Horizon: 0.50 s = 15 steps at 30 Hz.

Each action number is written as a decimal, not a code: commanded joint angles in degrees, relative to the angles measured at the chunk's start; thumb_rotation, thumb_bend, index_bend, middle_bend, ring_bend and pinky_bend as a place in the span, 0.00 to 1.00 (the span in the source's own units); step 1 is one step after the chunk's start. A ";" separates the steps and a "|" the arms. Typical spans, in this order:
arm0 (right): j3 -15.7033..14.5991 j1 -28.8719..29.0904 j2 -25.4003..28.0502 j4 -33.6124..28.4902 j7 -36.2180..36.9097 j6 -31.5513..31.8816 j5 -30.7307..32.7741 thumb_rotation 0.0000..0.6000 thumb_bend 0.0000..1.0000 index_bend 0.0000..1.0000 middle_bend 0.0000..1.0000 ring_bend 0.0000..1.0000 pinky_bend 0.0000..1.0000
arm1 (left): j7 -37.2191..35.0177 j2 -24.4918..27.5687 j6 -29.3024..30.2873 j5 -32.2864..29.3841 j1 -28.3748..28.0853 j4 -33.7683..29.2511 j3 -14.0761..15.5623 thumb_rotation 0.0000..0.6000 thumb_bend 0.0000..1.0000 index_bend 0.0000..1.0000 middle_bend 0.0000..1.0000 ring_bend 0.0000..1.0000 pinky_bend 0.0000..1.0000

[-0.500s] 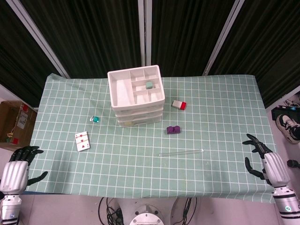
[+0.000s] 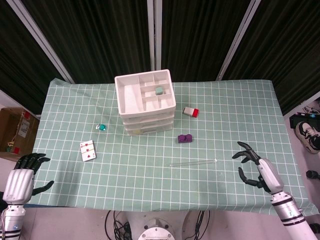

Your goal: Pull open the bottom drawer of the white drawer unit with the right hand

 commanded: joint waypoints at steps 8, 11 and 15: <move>11.53 20.58 -7.82 -7.71 12.42 -30.71 21.55 1.00 0.47 0.03 0.58 0.64 0.71 | -0.09 -0.41 0.02 0.13 0.13 -0.24 0.51 1.00 0.00 0.32 0.23 0.18 0.19; 15.14 25.42 -11.50 -5.03 15.43 -37.88 30.48 1.00 0.48 0.02 0.61 0.70 0.77 | -0.40 -0.31 -0.03 -0.49 0.45 -0.03 0.62 1.00 0.00 0.32 0.23 0.18 0.19; 17.54 31.37 -16.52 0.22 15.33 -44.74 40.44 1.00 0.57 0.02 0.68 0.78 0.86 | -0.82 -0.22 -0.25 -1.12 0.77 0.43 0.80 1.00 0.00 0.32 0.23 0.18 0.19</move>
